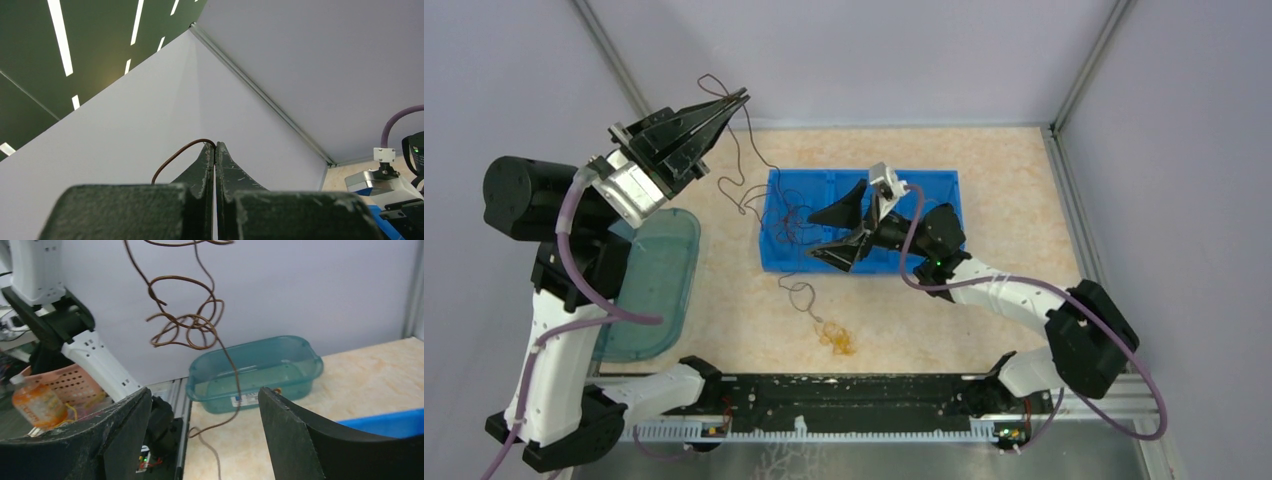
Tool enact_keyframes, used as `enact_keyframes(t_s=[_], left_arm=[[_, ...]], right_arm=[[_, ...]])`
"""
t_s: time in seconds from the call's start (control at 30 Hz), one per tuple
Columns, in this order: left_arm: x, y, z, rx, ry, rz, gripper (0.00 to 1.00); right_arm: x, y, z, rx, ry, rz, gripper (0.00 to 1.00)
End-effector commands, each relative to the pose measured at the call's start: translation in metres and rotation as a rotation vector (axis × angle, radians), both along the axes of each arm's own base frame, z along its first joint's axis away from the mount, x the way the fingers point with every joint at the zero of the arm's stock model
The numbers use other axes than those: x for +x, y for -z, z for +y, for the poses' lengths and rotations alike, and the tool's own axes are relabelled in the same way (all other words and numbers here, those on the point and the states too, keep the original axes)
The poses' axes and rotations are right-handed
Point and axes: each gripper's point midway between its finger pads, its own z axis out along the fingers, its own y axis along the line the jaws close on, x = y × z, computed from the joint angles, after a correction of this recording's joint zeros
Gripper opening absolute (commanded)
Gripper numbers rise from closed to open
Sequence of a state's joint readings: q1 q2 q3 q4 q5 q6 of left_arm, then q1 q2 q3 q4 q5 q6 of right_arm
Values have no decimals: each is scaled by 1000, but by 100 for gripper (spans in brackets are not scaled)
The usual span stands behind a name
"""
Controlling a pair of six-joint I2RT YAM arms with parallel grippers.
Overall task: Untangle the cables
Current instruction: Untie the cable.
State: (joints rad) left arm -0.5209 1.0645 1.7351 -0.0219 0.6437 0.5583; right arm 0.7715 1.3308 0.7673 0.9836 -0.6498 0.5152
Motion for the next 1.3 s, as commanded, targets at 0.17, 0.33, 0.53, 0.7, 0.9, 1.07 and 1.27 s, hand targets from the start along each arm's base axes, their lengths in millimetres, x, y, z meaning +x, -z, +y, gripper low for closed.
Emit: enact_keyframes(t_s=[0.17,0.33,0.53,0.7,0.9,1.07,1.27], left_arm=[[-12,-5,2,-9,28,-26,0],[-16,-8,3,-12,32,-36,0],[-17,-8,5,-14,29,-42,0],[-19,-8,6,-15,30,-44,0],[-23,-12,8,-23,31,-55,0],[-26,-13,8,-26,45,-51,0],[-31,-16,9,-34,55,-58,0]], right_arm=[[-19,-24,28,84,-170,-60,72],[-6,-21,38,87,-131,-8,72],[-16,-21,53,102,-223,48,72],[-20,-8,66,59,-240,58,69],[-22,-5,66,63,-246,64,49],[-18,2,68,44,-218,72,55],[-15,6,70,40,-210,91,48]])
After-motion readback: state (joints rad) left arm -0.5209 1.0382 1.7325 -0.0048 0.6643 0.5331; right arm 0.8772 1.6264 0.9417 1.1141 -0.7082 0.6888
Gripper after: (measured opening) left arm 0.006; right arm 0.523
